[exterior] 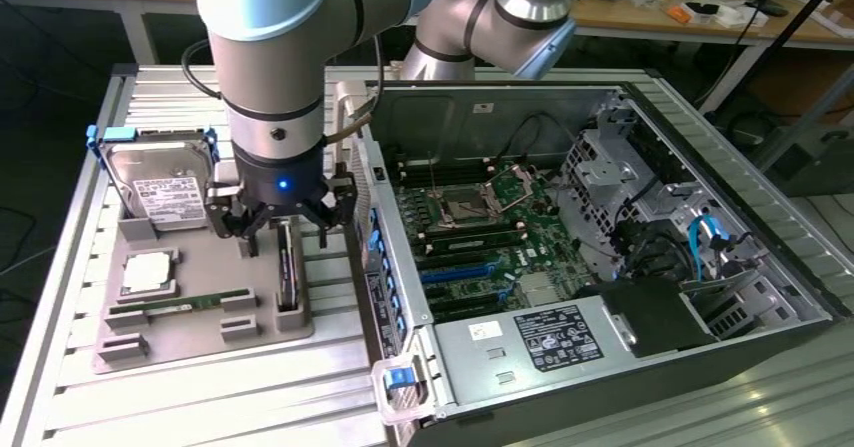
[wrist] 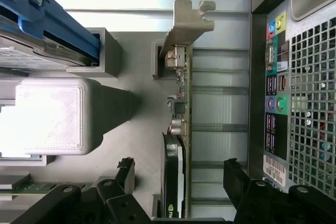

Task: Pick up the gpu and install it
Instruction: 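Pick up the gpu and move the gpu toward the slot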

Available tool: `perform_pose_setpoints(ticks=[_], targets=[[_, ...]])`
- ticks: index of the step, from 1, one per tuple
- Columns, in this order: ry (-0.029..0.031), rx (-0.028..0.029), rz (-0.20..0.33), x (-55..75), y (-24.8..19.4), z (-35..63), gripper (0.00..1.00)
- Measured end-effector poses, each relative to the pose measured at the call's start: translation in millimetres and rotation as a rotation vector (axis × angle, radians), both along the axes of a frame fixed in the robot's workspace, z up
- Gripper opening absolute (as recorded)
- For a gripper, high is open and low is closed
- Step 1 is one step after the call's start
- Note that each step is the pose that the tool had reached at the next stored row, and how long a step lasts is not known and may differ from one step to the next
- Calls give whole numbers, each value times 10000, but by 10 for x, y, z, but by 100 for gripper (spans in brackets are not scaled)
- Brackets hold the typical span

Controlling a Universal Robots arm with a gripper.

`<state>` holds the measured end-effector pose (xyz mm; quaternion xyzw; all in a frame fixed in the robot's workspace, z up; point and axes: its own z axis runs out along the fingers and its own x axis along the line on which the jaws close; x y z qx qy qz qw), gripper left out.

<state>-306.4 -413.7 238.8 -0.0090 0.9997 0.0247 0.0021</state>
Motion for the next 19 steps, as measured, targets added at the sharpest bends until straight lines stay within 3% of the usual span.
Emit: perform_pose_setpoints(ticks=[10,13,14,18,19], targets=[[1,17,0,-56,0,0,76],[0,17,0,-56,0,0,58],[1,17,0,-56,0,0,58],[0,17,0,-56,0,0,41],[1,17,0,-57,0,1,28]])
